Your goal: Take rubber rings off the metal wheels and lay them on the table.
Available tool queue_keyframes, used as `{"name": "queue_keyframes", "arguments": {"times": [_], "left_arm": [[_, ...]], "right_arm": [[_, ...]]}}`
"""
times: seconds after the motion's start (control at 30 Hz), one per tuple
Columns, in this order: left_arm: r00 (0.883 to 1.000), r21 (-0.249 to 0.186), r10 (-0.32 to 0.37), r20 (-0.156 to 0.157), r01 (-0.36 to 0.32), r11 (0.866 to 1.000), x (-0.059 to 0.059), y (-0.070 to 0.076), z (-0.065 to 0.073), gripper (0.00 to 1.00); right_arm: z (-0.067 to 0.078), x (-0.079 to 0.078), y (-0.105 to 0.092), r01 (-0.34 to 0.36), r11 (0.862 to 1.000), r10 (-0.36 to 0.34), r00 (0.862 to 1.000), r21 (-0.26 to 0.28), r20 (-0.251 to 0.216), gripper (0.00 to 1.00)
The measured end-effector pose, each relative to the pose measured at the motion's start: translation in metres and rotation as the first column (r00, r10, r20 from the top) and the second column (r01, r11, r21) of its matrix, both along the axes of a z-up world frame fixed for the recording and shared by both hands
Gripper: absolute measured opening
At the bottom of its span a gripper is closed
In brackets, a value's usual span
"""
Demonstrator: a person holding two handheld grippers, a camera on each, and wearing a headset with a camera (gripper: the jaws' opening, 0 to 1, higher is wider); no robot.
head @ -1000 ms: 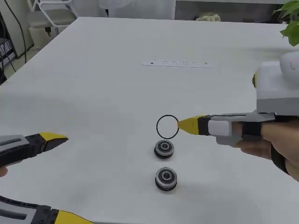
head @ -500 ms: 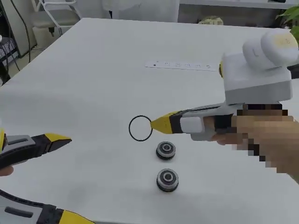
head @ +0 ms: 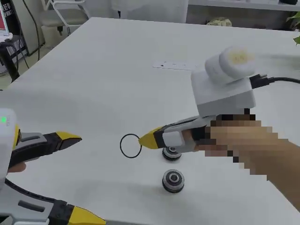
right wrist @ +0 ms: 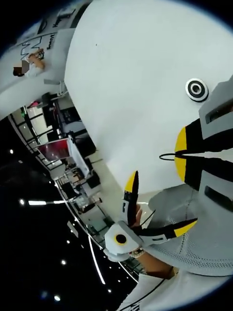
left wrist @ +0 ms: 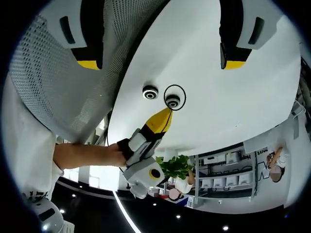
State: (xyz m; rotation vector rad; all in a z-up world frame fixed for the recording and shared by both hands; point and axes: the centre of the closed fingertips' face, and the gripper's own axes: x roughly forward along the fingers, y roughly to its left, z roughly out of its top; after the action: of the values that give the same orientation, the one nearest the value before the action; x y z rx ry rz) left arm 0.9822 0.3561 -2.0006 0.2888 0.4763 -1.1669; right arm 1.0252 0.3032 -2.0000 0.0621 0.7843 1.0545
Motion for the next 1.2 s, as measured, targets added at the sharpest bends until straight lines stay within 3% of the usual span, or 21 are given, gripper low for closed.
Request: {"name": "queue_keyframes", "arguments": {"times": [0.3, 0.5, 0.87, 1.2], "left_arm": [[1.0, -0.011, 0.016, -0.001, -0.016, 1.0, 0.003, 0.003, -0.001, 0.99], [1.0, 0.001, 0.01, -0.001, -0.01, 1.0, 0.003, 0.004, -0.003, 0.99], [1.0, 0.011, 0.013, -0.007, -0.012, 1.0, 0.002, 0.005, -0.005, 0.99], [0.999, 0.005, 0.036, -0.013, -0.035, 0.999, 0.004, 0.007, -0.004, 0.98]], "right_arm": [[-0.035, -0.017, 0.003, -0.03, 0.998, 0.027, 0.998, -0.054, -0.061, 0.0], [-0.053, -0.02, -0.001, -0.032, 0.994, 0.024, 0.996, -0.1, -0.081, 0.0], [-0.07, -0.012, -0.01, 0.007, 0.986, -0.02, 0.997, -0.164, -0.08, 0.0], [-0.072, -0.015, -0.007, -0.006, 0.985, -0.008, 0.997, -0.172, -0.077, 0.02]]}}
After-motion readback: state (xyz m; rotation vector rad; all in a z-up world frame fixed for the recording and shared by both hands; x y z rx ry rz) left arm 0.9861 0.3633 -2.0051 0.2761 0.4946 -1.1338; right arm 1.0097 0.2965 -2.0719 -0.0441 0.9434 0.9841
